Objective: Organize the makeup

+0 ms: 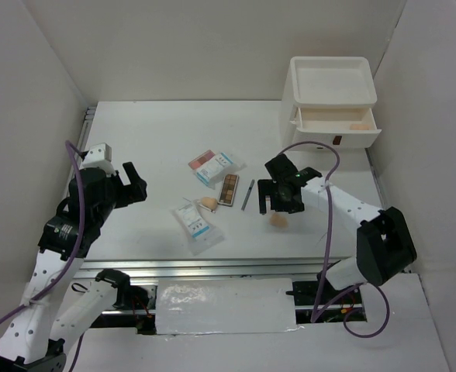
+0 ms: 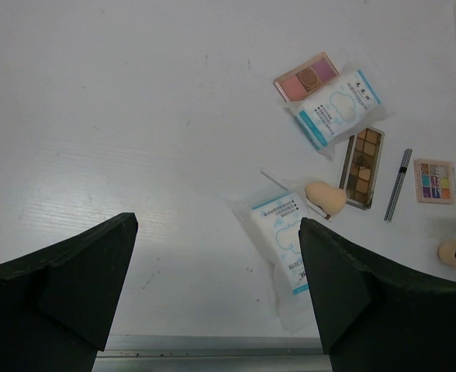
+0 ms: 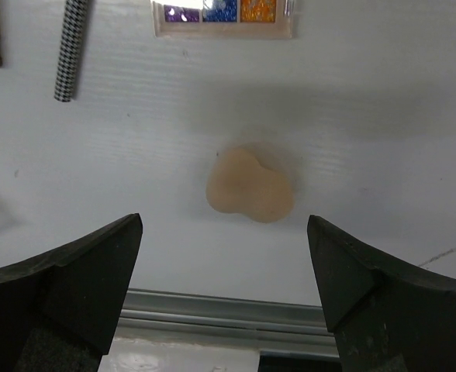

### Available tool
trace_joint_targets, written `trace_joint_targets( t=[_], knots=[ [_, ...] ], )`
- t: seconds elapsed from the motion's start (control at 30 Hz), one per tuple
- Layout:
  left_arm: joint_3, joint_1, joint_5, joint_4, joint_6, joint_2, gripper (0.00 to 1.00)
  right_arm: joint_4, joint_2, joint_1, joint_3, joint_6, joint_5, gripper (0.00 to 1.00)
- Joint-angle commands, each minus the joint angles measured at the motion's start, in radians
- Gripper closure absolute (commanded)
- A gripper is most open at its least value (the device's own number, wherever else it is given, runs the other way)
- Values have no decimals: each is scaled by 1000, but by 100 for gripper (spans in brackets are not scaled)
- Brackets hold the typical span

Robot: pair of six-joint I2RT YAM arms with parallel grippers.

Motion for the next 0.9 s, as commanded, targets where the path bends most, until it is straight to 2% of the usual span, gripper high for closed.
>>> trace_joint_targets(
  t=[0.0,0.33,0.43,0.47,0.57,0.7,0.87],
  knots=[
    [-2,7,1,33,7,5,1,-42,57,11,-5,26,-5,6],
    [-5,-4,6,38,10,-13,1,-53,212,11,54,7,0,20],
    [-5,-2,7,40,12,-15,1,-45,229,12,64,-6,-6,37],
    [-4,-4,9,40,12,-16,1,-30,227,12,61,-11,-20,49],
    [-4,-5,9,41,12,-16,1,-19,218,15,59,-29,-47,66],
    [-4,-5,10,41,13,-13,0,-27,164,33,80,-42,-73,71],
    [-5,-5,9,41,12,-13,0,-19,-3,61,189,-65,-156,70]
  ],
)
